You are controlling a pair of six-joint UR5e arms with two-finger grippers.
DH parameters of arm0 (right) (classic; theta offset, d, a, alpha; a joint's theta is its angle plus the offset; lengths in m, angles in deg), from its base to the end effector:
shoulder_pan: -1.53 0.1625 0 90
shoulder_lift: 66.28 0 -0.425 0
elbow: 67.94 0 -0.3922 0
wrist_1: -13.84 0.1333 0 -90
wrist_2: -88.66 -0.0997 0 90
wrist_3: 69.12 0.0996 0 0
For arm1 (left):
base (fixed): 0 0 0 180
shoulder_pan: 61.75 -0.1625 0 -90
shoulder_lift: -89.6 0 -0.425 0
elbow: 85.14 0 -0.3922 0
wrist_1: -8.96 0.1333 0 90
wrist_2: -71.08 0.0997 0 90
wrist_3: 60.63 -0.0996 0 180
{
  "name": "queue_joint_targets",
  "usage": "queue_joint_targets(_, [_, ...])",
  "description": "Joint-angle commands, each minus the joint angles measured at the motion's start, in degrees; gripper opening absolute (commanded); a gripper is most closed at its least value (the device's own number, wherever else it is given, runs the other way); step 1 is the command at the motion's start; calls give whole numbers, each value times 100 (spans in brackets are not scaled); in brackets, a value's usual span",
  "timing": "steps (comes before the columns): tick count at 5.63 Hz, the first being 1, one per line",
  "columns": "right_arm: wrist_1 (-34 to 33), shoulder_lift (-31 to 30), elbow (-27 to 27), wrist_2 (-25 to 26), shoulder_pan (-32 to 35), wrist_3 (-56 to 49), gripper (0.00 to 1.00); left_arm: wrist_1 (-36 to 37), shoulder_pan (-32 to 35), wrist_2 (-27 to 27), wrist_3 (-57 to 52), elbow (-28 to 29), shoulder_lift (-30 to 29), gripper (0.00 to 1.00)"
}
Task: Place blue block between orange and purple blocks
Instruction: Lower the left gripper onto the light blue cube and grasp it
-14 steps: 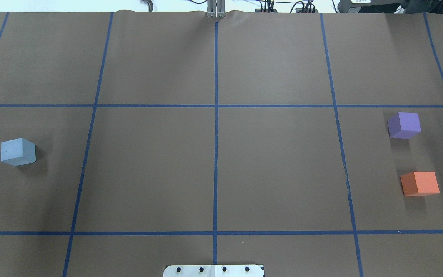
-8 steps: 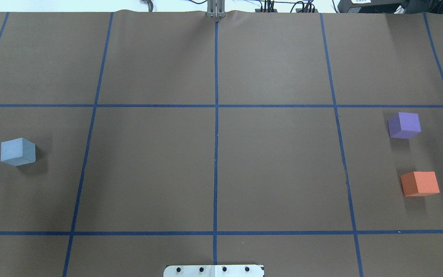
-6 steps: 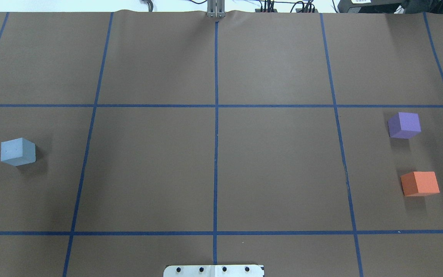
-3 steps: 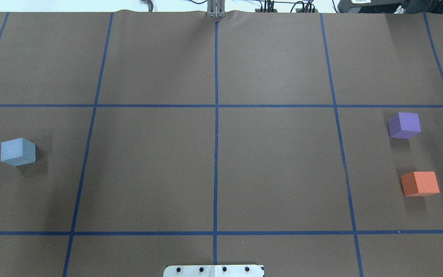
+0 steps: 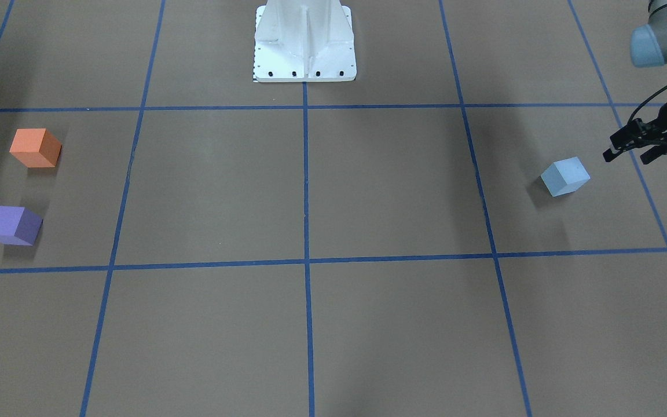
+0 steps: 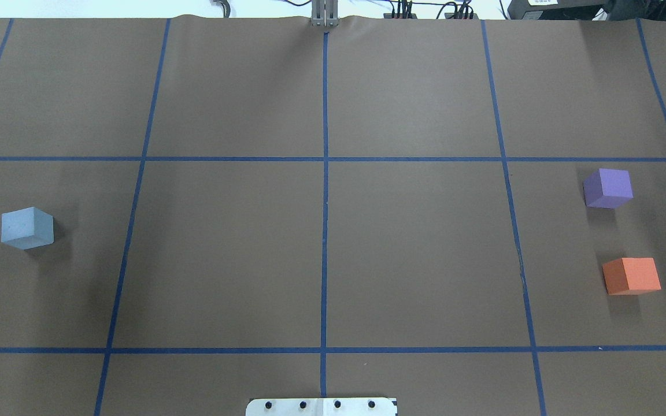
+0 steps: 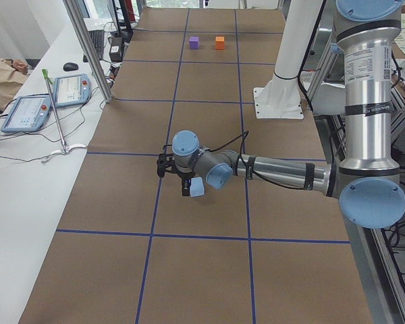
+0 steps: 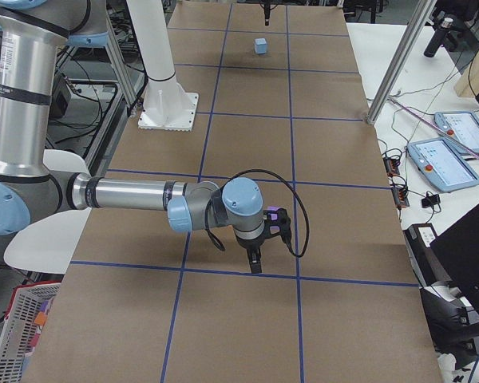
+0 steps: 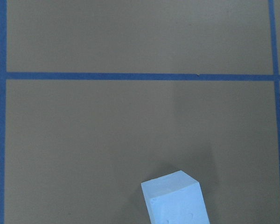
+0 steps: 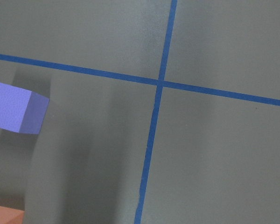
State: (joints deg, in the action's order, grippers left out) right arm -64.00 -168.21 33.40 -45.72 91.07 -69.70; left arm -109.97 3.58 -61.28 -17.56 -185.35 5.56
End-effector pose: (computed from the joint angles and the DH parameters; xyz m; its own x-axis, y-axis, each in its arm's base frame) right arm 0.0603 -0.4168 0.6321 0.7135 -0.1559 0.6831 0.0151 0.9781 0.2075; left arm 0.1363 -0.4554 0.5632 0.6167 -0.0493 -0.7857 0.0982 0.9951 0.0147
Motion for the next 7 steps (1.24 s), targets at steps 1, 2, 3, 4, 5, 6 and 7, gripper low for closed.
queue_joint_targets(1, [6, 6, -1, 0, 2, 6, 100, -139, -791, 946, 946, -25, -16, 100])
queue_joint_targets(2, [6, 15, -1, 0, -6, 6, 100, -139, -1020, 1174, 1192, -25, -16, 100])
queue_joint_targets(3, [6, 15, -1, 0, -6, 6, 100, -130, -1309, 1438, 1456, -25, -51, 100])
queue_joint_targets(4, [6, 24, -1, 0, -24, 6, 100, -130, -1382, 1467, 1476, 1, -51, 100])
queue_joint_targets(5, [6, 24, 8, 0, -33, 6, 100, -121, -1452, 1519, 1467, 80, -42, 100])
queue_joint_targets(6, [6, 24, 8, 0, -41, 6, 100, -121, -1514, 1589, 1467, 141, -25, 100])
queue_joint_targets(7, [6, 32, 8, 0, -42, 6, 100, -130, -1540, 1599, 1467, 133, -25, 97])
